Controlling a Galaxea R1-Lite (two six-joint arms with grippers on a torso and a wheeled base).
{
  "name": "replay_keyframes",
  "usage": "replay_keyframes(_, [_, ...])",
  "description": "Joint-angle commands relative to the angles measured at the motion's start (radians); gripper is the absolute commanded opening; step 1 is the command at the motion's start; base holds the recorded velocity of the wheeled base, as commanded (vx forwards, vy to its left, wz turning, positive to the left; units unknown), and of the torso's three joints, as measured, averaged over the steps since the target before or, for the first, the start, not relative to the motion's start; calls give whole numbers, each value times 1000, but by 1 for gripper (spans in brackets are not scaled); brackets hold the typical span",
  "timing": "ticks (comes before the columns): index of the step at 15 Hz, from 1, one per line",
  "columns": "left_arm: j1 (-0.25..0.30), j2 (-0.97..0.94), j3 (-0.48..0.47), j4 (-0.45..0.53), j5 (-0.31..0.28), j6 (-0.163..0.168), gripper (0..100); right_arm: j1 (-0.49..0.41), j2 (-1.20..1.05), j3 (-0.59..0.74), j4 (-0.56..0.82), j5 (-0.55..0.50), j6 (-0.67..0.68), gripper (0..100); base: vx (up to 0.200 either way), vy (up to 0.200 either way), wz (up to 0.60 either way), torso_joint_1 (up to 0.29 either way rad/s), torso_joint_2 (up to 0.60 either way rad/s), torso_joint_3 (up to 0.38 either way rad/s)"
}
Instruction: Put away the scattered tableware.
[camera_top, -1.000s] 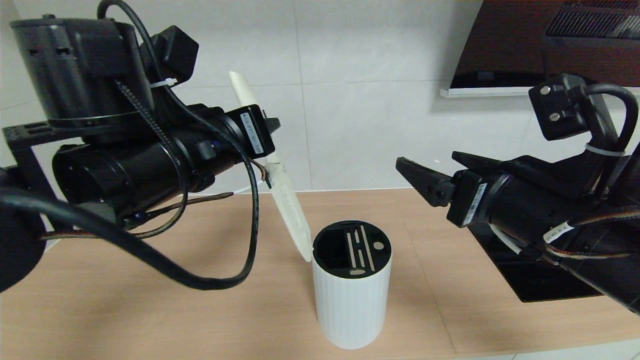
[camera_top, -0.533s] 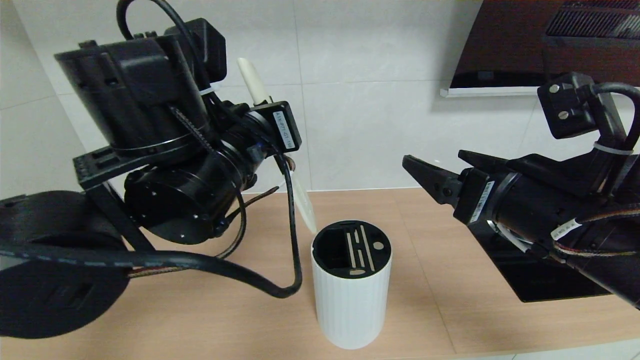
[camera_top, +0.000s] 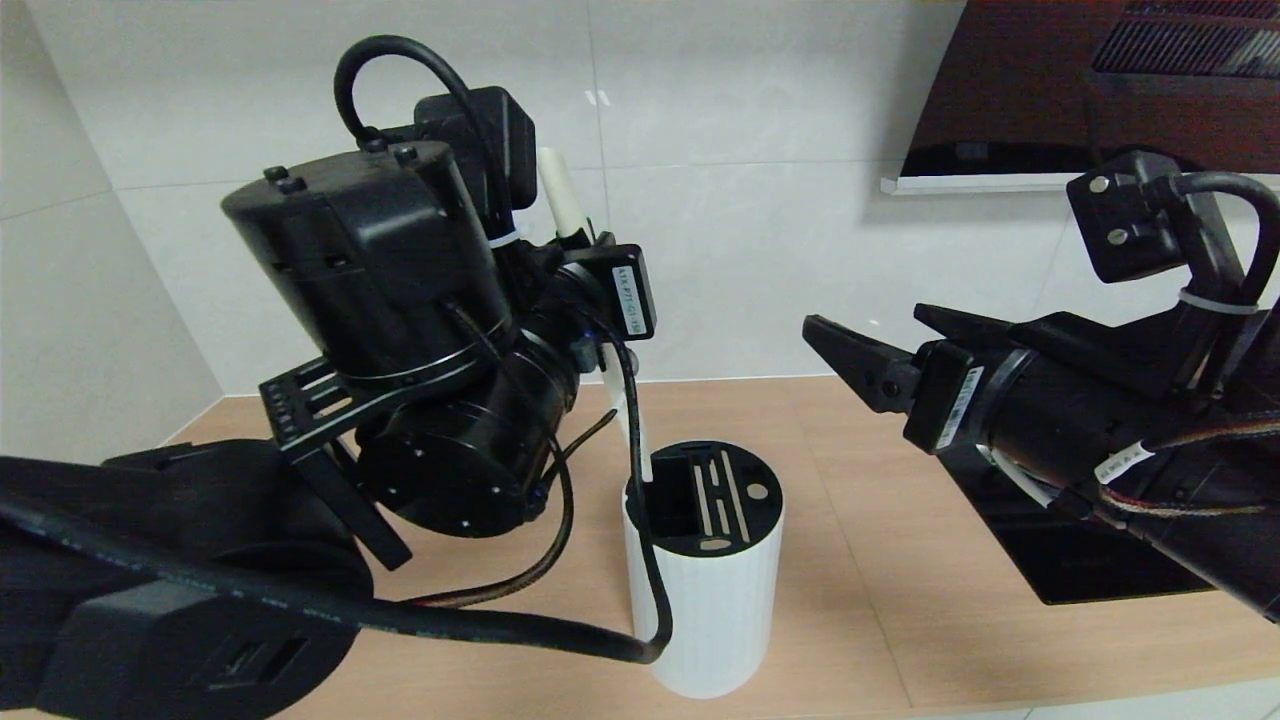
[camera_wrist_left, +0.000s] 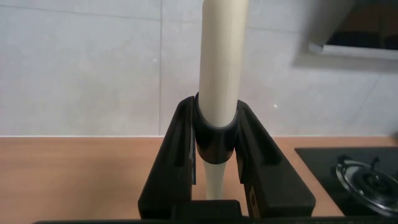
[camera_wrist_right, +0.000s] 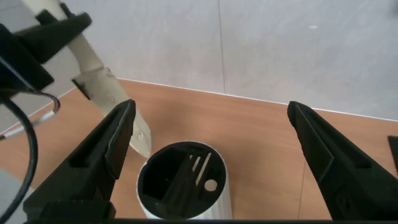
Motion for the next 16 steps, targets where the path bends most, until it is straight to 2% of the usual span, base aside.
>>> replay_keyframes(1, [-4,14,-3,2,0,-13,0,0,8,1,0,0,1,100,0,0,0,0,0,0])
replay_keyframes(5, [-21,65,-6,2,-3,-52,0,0,8,2,0,0,1,100,0,0,0,0,0,0])
replay_keyframes(16, [-41,157,12,12,-3,-89,0,0,11,4,0,0,1,100,0,0,0,0,0,0])
